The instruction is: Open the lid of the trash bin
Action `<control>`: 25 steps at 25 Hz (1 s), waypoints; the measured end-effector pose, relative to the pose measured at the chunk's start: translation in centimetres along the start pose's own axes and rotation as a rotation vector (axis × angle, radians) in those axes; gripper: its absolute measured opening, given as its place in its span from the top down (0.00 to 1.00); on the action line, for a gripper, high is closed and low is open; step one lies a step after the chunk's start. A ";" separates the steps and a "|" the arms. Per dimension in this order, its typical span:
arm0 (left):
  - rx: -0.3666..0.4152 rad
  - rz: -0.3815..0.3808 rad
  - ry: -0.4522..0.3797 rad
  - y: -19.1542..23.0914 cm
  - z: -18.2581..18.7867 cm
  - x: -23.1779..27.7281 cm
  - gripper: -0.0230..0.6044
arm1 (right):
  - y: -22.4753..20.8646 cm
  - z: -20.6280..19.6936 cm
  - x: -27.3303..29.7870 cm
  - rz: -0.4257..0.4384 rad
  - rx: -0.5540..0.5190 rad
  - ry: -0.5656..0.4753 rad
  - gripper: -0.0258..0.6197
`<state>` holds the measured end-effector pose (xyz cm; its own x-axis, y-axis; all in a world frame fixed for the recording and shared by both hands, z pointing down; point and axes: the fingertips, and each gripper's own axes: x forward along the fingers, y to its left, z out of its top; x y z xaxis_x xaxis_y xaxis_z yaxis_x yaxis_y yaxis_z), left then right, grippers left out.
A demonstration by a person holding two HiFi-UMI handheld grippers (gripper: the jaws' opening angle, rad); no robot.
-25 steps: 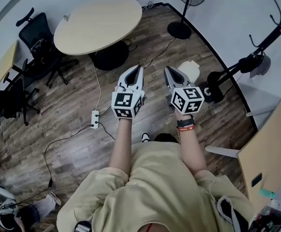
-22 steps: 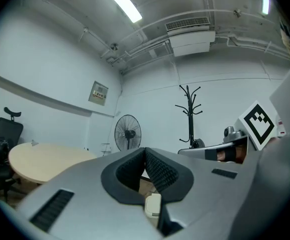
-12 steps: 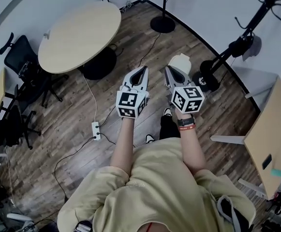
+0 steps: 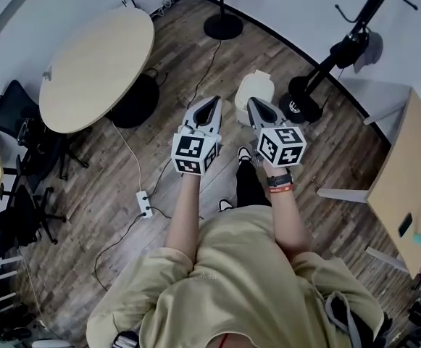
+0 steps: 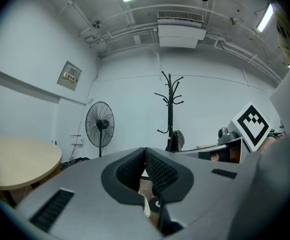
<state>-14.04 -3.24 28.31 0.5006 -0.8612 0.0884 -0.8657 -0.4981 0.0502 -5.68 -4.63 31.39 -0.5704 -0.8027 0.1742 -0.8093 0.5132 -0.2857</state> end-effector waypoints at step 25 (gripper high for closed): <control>-0.082 -0.162 0.263 -0.7 -12.6 22.2 0.93 | -21.0 -8.5 9.2 -0.123 0.182 0.225 0.93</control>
<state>-2.30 -20.71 42.79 0.6240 -0.7101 0.3263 -0.7772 -0.6075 0.1642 4.88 -20.22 46.98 -0.5025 -0.7579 0.4160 -0.8477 0.3371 -0.4097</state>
